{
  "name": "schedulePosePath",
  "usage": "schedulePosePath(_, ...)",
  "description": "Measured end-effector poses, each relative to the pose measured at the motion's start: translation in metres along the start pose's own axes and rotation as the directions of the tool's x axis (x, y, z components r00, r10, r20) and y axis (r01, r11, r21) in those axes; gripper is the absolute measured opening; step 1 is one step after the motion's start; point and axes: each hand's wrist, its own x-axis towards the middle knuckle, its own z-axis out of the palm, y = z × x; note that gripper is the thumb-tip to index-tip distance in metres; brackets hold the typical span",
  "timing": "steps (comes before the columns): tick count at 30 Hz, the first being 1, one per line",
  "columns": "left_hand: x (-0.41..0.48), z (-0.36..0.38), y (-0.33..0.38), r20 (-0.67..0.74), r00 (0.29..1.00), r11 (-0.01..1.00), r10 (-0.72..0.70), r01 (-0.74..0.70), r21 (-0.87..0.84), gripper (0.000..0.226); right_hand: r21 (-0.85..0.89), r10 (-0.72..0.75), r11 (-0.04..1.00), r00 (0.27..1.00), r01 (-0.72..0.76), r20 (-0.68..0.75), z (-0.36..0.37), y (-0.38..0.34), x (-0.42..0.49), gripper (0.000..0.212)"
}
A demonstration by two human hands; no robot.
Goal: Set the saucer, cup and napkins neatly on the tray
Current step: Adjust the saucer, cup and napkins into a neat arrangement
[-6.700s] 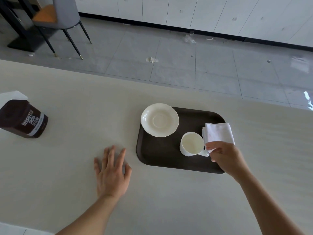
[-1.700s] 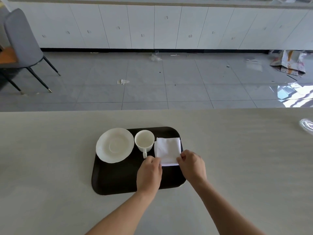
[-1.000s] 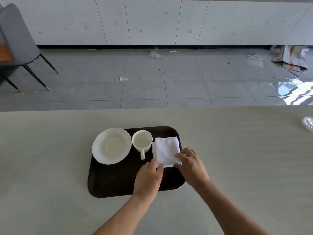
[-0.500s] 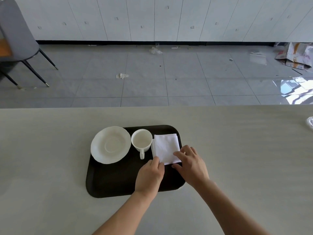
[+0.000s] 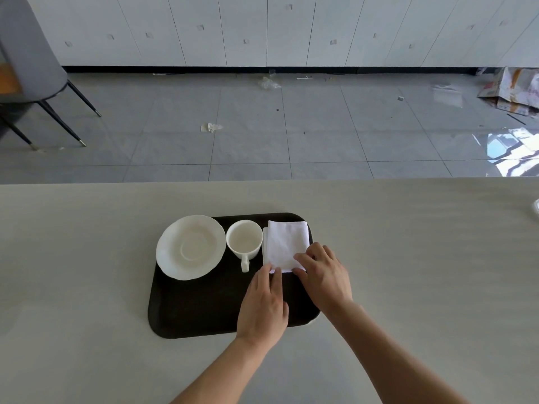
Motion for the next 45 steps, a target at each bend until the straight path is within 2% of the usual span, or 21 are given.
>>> schedulePosePath(8,-0.003,0.008,-0.005,-0.025,1.0,1.0,-0.006,0.006,-0.025,0.052,-0.013,-0.054,0.998,0.998,0.053,-0.032,0.008,0.004,0.006,0.018)
schedulePosePath(18,-0.006,0.014,-0.007,0.014,1.0,0.996,-0.015,0.013,0.093,0.056,0.047,-0.137,0.99,0.99,0.135,0.024,0.014,0.011,0.017,0.02)
schedulePosePath(21,-0.006,0.013,-0.007,0.007,1.0,0.995,-0.003,0.003,0.1,0.056,0.039,-0.143,0.989,0.989,0.141,0.048,0.011,0.012,0.018,0.038)
schedulePosePath(24,-0.005,0.013,-0.007,-0.009,1.0,0.994,0.009,-0.008,0.111,0.057,0.041,-0.044,0.998,0.991,0.039,0.126,0.01,0.012,0.028,0.066)
schedulePosePath(26,-0.002,0.013,-0.006,-0.013,1.0,0.991,0.027,-0.025,0.13,0.057,-0.004,-0.008,1.0,0.981,0.009,0.194,0.012,0.013,0.039,0.068)
schedulePosePath(32,0.0,0.013,-0.006,0.011,1.0,0.987,0.016,-0.018,0.16,0.056,-0.087,-0.087,0.989,0.946,0.12,0.313,0.018,0.013,0.052,0.064)
schedulePosePath(38,-0.001,0.01,-0.007,0.019,1.0,0.986,0.023,-0.026,0.166,0.057,-0.136,-0.198,0.961,0.944,0.24,0.264,0.014,0.02,0.054,0.061)
schedulePosePath(45,-0.001,0.009,-0.005,0.034,0.999,0.983,0.02,-0.025,0.181,0.058,-0.125,-0.334,0.912,0.884,0.391,0.328,0.019,0.003,0.07,0.058)
